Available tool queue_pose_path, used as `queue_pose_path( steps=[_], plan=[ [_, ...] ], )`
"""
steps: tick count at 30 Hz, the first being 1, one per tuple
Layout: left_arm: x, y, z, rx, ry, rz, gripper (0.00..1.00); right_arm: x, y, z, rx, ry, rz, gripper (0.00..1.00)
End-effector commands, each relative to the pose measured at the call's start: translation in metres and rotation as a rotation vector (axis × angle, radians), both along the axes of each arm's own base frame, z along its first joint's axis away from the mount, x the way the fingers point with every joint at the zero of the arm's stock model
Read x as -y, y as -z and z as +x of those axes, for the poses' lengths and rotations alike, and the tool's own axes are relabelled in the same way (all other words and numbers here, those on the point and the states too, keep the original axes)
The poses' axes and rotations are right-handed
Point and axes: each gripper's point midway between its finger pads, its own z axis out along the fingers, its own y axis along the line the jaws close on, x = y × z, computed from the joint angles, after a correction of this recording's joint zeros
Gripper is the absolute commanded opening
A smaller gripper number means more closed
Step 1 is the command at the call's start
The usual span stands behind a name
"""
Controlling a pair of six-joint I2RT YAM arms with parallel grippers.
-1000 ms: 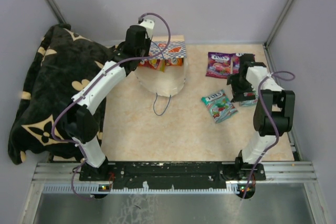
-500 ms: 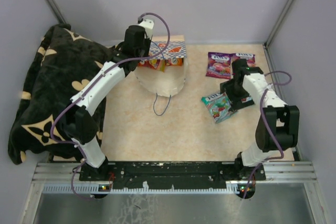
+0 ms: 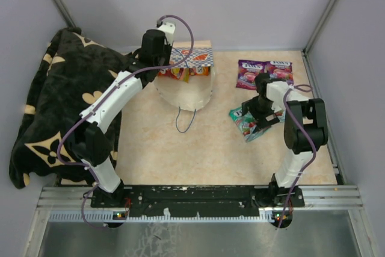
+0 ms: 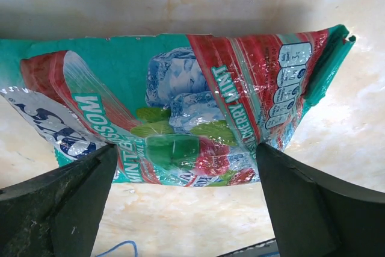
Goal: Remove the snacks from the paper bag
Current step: Adjust the snack at the center of the board.
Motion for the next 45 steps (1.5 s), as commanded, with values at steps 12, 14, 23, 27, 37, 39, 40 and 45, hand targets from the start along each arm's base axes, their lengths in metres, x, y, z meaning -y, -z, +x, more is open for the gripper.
queue_pose_path(
  steps=[12,14,23,27,37,39,40,45],
  plan=[
    [-0.007,-0.016,0.001,0.033,0.003,-0.029,0.00,0.004,0.022,0.039,0.091,0.481,0.110,0.98],
    [-0.006,-0.017,0.002,0.034,0.008,-0.033,0.00,0.008,0.018,0.047,0.115,0.522,0.116,0.98],
    [-0.011,-0.020,0.002,0.036,0.006,-0.032,0.00,0.028,0.013,0.090,0.190,0.559,0.113,0.98],
    [-0.012,-0.021,0.002,0.037,0.003,-0.032,0.00,0.036,0.018,0.109,0.181,0.511,0.109,0.98],
    [-0.012,-0.034,0.003,0.052,-0.001,-0.043,0.00,0.036,-0.039,0.138,0.301,0.357,0.110,0.99],
    [-0.012,-0.037,0.002,0.067,0.003,-0.040,0.00,0.034,-0.065,0.144,0.365,0.312,0.128,0.99],
    [-0.012,-0.040,0.001,0.084,0.010,-0.034,0.00,0.030,-0.078,0.145,0.407,0.289,0.133,0.99],
    [-0.007,-0.038,-0.005,0.131,0.034,0.006,0.00,-0.001,-0.138,0.138,0.651,0.052,0.027,0.99]
  ],
)
